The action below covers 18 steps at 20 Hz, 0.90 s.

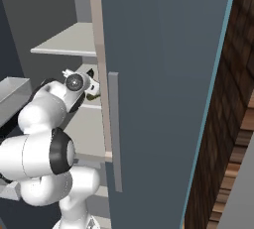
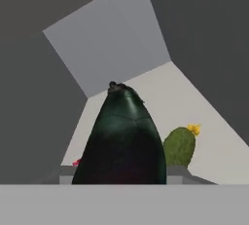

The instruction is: Take the peach and eggplant from the highest rack and move them to the second highest rack where the fish and cucumber are located, to maximize freezer space. Close the freezer door after rearranging.

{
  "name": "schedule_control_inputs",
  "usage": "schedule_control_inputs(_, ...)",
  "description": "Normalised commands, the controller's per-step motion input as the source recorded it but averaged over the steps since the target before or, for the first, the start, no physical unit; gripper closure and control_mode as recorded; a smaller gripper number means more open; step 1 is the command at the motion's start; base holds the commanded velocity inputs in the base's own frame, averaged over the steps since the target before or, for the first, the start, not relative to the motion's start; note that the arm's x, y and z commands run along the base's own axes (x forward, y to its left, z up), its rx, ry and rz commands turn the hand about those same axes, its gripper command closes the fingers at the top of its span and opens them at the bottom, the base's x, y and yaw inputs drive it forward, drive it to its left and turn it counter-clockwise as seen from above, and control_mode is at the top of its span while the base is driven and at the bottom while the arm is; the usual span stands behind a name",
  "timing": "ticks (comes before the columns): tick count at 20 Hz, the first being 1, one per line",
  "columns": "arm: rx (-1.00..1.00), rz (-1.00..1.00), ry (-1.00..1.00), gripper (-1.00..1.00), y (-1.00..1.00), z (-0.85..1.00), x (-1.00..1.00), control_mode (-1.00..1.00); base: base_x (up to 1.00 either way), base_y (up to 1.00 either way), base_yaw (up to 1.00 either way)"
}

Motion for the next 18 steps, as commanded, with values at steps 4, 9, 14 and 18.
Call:
schedule_control_inputs(4,0.00,0.00,0.01,1.00,0.01,0.00,0.33,-1.00,0.00,0.00,0.00)
schedule_control_inputs(9,0.00,0.00,0.07,1.00,0.02,-0.10,0.33,-1.00,0.00,0.00,0.00)
schedule_control_inputs(14,0.00,-0.01,0.09,1.00,0.15,-0.09,0.22,-1.00,0.00,0.00,0.00)
schedule_control_inputs(18,0.00,-0.02,0.03,1.00,0.26,-0.08,0.05,-1.00,0.00,0.00,0.00)
